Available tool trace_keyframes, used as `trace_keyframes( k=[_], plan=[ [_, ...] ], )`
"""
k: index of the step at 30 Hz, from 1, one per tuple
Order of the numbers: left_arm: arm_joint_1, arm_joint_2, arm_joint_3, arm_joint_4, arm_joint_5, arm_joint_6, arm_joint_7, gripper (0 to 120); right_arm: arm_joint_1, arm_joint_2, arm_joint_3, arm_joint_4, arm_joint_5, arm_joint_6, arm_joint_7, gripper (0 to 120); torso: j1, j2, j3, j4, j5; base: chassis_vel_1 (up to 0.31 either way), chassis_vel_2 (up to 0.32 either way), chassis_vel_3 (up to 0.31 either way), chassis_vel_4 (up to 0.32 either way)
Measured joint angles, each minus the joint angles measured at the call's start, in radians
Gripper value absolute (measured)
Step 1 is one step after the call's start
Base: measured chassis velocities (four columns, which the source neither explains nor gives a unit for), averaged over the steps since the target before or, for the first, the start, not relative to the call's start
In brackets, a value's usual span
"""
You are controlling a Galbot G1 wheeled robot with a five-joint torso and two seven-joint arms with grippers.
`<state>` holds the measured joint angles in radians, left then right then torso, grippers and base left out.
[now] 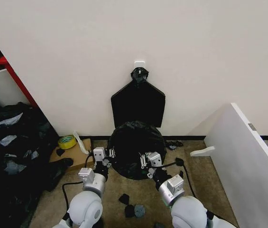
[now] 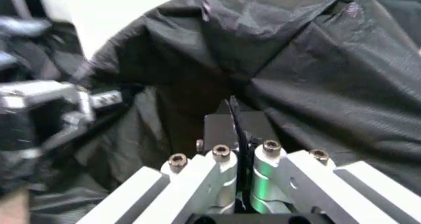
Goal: Place the garbage bag over the trash bin.
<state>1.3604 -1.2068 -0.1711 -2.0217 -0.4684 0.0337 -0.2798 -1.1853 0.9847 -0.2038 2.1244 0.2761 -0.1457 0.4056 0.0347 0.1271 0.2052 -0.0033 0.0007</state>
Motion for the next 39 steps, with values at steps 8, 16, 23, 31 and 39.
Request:
trace_keyframes(
  k=[8, 16, 23, 31, 39],
  plan=[
    [0.001, 0.011, 0.023, 0.013, 0.088, -0.037, 0.009, 1, 0.068, 0.016, -0.076, 0.011, 0.062, -0.191, 0.136, 0, 0.0, 0.0, 0.0, 0.0001, 0.0, 0.0, 0.0, 0.0, 0.0],
    [0.001, 0.029, 0.08, 0.078, 0.258, -0.133, 0.053, 1, 0.233, 0.127, -0.181, -0.066, 0.174, -0.321, 0.258, 0, 0.0, 0.0, 0.0, 0.0001, -0.0001, 0.0, 0.0, 0.0, 0.0],
    [0.007, 0.024, 0.102, 0.092, 0.281, -0.142, 0.048, 1, 0.316, 0.22, -0.222, -0.218, 0.082, -0.37, 0.354, 0, 0.0, 0.0, 0.0, 0.0002, 0.0, 0.0, 0.0, 0.0, 0.0],
    [0.017, 0.032, 0.096, 0.07, 0.277, -0.138, 0.043, 1, 0.341, 0.233, -0.202, -0.314, 0.093, -0.417, 0.387, 0, 0.0, 0.0, 0.0, 0.0, 0.0, 0.0, 0.0, 0.0, 0.0],
    [0.033, 0.031, 0.095, 0.059, 0.288, -0.139, 0.058, 1, 0.358, 0.232, -0.147, -0.349, 0.214, -0.428, 0.371, 0, 0.0, 0.0, 0.0, 0.0001, 0.0001, 0.0, 0.0, 0.0, 0.0]
  ],
)
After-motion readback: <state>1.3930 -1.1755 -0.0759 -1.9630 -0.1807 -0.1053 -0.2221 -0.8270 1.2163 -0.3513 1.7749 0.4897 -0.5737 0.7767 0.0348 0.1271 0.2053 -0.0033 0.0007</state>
